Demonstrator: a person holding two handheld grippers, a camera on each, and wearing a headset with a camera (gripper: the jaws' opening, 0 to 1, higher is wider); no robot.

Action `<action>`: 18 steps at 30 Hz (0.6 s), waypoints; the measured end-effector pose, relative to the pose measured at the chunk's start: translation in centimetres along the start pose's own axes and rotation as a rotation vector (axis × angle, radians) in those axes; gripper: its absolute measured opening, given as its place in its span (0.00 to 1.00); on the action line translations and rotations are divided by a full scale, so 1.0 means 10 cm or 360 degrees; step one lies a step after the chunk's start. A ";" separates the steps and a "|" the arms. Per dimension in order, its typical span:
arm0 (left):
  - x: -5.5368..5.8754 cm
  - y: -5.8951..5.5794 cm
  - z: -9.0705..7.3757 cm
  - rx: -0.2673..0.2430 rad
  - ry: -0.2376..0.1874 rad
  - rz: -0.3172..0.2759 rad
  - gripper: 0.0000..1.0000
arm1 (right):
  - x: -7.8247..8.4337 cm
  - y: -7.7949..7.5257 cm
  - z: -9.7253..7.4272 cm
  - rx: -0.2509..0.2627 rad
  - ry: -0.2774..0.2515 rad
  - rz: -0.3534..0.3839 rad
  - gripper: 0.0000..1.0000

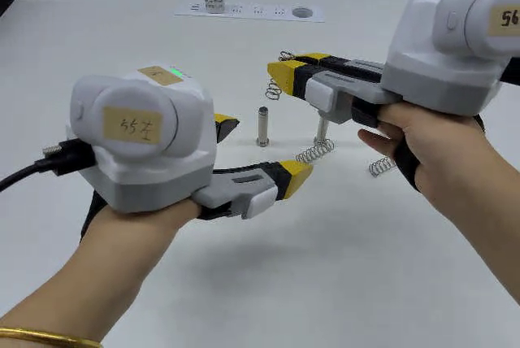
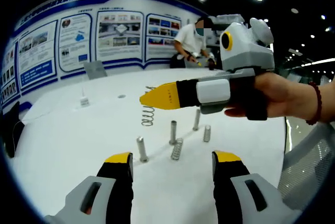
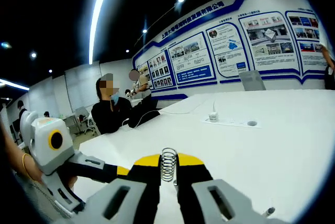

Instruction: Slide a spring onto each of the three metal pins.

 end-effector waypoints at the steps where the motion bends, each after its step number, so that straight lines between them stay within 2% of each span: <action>1: 0.00 0.01 0.00 -0.0006 -0.0004 -0.0002 0.63 | 0.02 0.00 0.03 0.0001 0.0013 -0.0021 0.11; 18: 0.02 0.05 0.00 -0.0024 0.0009 -0.0030 0.69 | 0.26 -0.05 0.21 0.0017 0.0121 -0.0133 0.11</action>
Point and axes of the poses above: the centre of the closed fingertips' face, and the gripper's own axes: z roughly forward along the fingers, y roughly to its left, x roughly out of its underside, the point moved 1 cm from there along -z, roughly backward along the fingers, and after that the axes turned 6 degrees about -z, right-handed, at the moved point
